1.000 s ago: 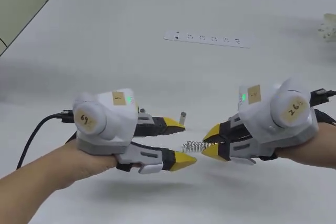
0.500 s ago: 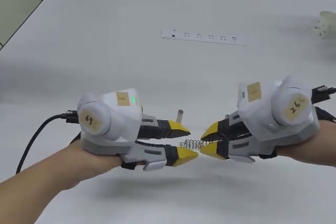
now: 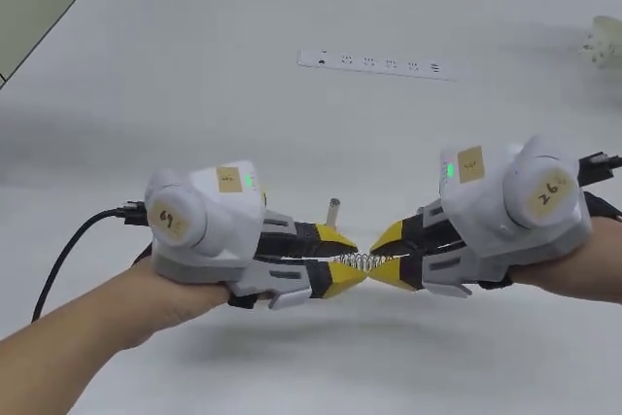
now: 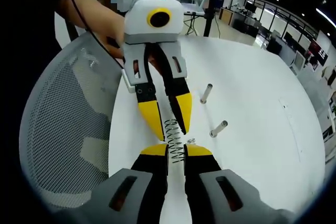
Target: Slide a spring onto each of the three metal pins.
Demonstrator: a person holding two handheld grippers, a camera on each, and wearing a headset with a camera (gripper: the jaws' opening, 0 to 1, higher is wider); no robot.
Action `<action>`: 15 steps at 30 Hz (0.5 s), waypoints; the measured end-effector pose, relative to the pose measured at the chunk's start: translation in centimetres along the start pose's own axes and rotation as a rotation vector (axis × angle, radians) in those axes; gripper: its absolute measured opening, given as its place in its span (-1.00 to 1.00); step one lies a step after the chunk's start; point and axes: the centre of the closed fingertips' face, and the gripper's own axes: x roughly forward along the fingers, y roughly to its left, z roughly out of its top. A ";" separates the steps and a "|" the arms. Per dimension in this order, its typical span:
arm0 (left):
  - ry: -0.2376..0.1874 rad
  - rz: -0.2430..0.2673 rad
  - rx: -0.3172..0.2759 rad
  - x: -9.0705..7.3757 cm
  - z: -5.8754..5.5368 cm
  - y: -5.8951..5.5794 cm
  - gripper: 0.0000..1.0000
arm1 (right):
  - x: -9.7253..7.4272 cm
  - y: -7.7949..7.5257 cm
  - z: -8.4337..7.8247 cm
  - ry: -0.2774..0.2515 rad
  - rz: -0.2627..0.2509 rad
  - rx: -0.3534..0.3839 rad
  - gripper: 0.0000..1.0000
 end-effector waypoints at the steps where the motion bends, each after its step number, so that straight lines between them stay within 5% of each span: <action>1: 0.000 -0.001 -0.001 0.0 0.0 0.0 -0.86 | 0.0 0.0 0.0 0.001 -0.002 -0.003 -0.83; 15: -0.008 -0.002 0.002 0.1 0.1 -0.2 -0.92 | -0.3 0.0 0.2 -0.006 -0.008 -0.005 -0.83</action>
